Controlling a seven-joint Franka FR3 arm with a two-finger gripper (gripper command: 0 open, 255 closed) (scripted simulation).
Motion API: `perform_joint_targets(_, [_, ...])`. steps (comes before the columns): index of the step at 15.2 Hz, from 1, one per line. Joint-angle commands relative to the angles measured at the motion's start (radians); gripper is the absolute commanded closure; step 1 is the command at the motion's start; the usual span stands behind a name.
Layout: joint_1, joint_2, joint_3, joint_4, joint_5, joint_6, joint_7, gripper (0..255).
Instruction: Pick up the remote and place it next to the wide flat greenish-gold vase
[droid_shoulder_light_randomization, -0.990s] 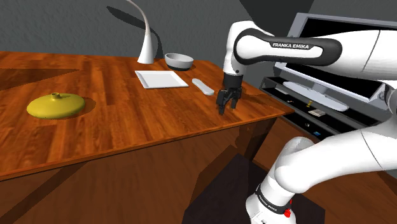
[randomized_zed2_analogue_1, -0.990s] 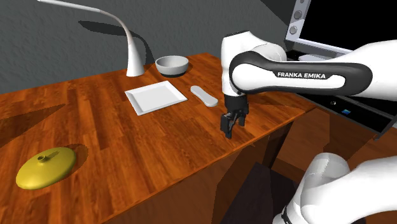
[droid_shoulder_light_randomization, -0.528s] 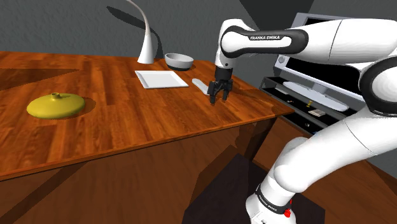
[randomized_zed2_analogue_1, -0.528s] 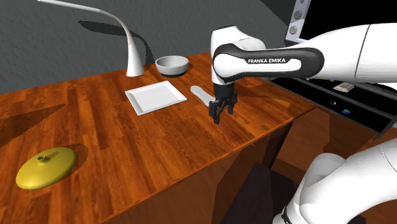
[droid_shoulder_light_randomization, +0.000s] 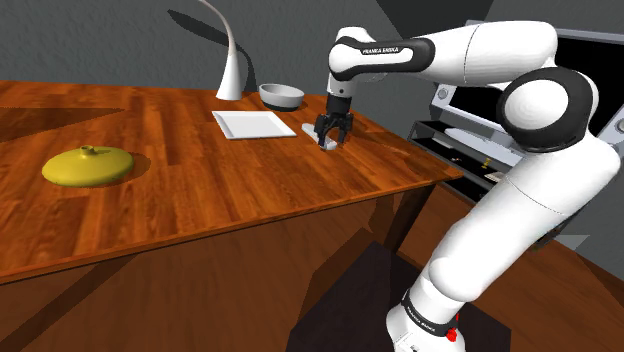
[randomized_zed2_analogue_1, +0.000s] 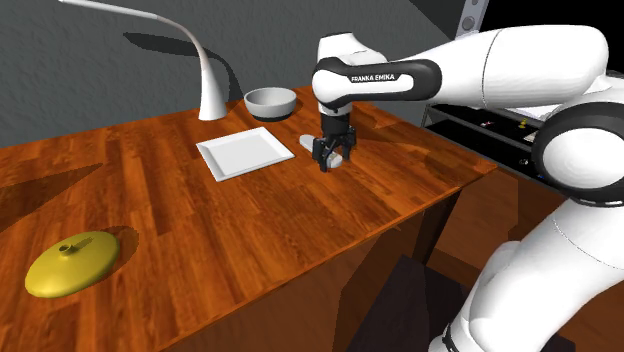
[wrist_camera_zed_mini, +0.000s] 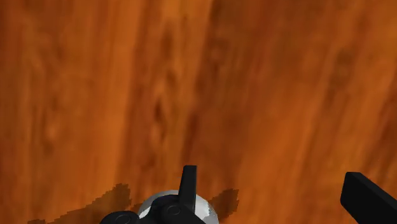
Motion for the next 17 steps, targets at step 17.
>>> perform_joint_targets(17, [-0.084, 0.443, -0.069, 0.479, 0.096, 0.017, -0.074, 0])
